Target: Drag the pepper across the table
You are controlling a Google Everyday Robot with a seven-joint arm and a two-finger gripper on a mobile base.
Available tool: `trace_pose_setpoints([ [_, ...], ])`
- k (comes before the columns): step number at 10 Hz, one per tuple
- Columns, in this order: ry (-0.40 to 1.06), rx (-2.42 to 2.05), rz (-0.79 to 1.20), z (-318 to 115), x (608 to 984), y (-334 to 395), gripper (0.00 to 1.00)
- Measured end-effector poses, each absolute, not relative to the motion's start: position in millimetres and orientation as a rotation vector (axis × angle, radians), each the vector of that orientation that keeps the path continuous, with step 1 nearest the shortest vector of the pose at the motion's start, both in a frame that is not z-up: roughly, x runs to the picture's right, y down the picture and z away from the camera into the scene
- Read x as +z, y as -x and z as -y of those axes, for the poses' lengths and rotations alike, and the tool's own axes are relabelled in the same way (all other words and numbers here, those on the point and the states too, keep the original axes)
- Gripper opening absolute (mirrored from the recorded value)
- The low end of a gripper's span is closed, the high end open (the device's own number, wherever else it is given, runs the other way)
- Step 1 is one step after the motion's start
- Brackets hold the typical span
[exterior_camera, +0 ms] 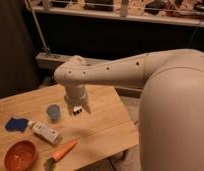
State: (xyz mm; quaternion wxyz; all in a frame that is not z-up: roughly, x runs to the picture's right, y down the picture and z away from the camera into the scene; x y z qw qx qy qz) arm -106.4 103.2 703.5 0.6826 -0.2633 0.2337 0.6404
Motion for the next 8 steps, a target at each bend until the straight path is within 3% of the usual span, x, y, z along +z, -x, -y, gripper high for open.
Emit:
trace_pose_setpoints([
  [8, 0.6, 1.405, -0.508, -107.5, 703.2, 113.3, 0.65],
])
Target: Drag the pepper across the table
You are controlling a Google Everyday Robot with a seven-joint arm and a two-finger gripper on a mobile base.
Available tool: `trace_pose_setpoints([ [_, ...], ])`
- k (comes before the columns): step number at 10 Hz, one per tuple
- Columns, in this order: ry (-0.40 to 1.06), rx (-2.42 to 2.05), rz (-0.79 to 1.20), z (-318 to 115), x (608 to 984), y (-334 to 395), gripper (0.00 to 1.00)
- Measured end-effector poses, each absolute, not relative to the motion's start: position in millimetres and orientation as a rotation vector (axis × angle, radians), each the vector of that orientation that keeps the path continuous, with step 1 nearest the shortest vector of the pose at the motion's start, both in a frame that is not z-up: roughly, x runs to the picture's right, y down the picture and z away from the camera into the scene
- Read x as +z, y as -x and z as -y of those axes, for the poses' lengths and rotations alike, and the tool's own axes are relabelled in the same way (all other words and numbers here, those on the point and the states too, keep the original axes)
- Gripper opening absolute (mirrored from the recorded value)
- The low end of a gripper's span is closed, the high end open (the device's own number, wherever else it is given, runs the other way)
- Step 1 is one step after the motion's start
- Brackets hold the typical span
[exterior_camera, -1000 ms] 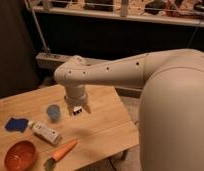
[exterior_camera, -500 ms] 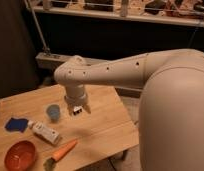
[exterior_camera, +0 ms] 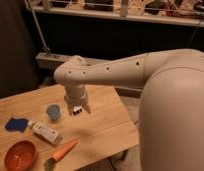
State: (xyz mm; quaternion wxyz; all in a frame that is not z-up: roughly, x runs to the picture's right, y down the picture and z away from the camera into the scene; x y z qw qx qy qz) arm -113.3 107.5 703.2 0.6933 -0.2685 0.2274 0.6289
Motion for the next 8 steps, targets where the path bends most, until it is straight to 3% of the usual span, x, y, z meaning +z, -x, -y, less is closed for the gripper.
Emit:
trace_pose_setpoints([
  [8, 0.831, 0.743, -0.242, -168.6, 661.1, 180.4, 0.65],
])
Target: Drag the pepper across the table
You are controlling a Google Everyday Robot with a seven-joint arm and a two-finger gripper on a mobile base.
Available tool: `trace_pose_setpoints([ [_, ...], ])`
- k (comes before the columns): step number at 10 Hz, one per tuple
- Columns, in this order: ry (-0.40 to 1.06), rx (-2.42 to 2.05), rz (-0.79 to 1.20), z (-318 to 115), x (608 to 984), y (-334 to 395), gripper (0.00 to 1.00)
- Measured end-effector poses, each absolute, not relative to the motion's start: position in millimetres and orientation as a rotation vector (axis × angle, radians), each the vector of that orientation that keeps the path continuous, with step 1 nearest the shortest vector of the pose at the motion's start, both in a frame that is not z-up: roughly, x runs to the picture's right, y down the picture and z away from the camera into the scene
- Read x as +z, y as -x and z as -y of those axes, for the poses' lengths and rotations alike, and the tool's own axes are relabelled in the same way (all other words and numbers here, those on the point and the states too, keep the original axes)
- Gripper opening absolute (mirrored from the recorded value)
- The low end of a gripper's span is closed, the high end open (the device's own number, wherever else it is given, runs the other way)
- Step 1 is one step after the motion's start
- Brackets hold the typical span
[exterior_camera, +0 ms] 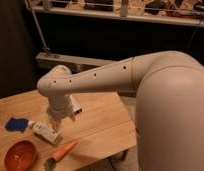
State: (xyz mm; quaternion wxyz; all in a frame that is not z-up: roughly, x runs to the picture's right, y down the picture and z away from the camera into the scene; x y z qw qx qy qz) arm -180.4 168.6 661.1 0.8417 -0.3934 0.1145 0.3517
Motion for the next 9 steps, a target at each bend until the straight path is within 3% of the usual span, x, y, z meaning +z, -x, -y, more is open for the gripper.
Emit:
trace_pose_setpoints([
  [5, 0.922, 0.466, -0.23, -211.6, 648.5, 187.8, 0.65],
  [9, 0.835, 0.651, -0.307, -208.8, 670.1, 186.4, 0.65],
])
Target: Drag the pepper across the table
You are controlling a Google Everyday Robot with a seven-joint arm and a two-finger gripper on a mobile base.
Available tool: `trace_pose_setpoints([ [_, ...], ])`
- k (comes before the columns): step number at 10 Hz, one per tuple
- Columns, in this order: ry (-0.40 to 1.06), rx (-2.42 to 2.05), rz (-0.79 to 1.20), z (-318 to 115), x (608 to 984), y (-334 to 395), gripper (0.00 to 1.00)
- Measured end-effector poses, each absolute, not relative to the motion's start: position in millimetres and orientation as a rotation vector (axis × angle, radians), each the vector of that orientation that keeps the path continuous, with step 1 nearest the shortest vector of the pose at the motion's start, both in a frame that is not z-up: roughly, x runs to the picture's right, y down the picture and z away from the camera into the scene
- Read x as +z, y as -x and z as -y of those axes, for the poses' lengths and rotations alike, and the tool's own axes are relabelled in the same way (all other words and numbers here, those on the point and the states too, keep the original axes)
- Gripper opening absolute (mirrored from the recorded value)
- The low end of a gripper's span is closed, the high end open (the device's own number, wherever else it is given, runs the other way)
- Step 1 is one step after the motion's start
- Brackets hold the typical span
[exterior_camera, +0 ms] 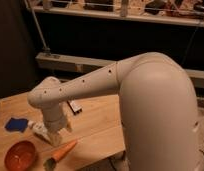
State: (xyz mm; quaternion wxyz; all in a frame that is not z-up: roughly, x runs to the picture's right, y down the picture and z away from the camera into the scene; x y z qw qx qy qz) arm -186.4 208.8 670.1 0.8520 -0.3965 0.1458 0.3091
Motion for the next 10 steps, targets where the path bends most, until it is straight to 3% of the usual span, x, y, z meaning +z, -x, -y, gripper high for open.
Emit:
trace_pose_setpoints([
  [4, 0.776, 0.88, -0.234, -203.6, 694.6, 194.9, 0.65],
  [10, 0.93, 0.683, -0.085, -244.3, 676.1, 194.3, 0.65],
])
